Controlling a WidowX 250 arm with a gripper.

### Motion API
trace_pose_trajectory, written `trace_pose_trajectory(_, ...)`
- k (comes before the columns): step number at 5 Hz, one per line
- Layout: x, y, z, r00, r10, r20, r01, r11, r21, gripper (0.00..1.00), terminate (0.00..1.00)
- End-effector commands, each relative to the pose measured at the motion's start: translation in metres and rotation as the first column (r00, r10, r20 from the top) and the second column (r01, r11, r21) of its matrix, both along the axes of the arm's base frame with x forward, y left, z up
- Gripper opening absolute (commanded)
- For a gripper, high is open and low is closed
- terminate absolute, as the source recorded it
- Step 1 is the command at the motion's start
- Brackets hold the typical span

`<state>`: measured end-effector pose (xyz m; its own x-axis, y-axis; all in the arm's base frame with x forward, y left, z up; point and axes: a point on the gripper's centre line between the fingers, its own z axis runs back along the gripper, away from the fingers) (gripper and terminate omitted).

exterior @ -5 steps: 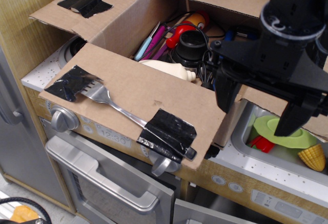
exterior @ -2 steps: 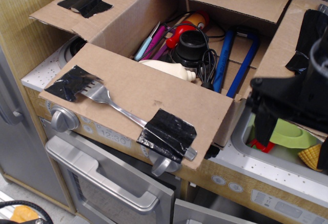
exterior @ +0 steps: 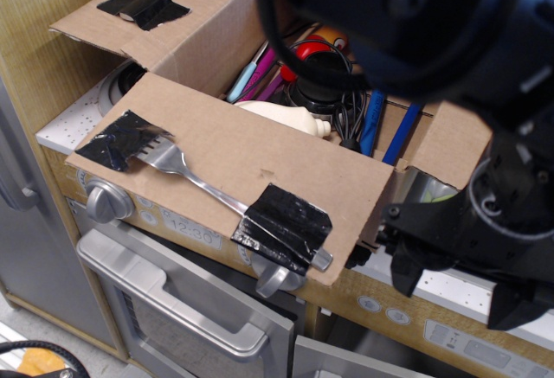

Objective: Close large4fbox flaps

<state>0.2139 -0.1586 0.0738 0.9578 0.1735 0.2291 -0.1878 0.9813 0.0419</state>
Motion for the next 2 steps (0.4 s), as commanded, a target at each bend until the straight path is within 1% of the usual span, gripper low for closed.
trace_pose_trajectory(1, 0.002, 0.002, -0.014, 0.991, 0.117, 0.067, -0.125, 0.984, 0.127, 1.00, 0.00)
trace_pose_trajectory(2, -0.002, 0.017, -0.020, 0.982, 0.170, 0.082, -0.187, 0.940, 0.284, 1.00, 0.00)
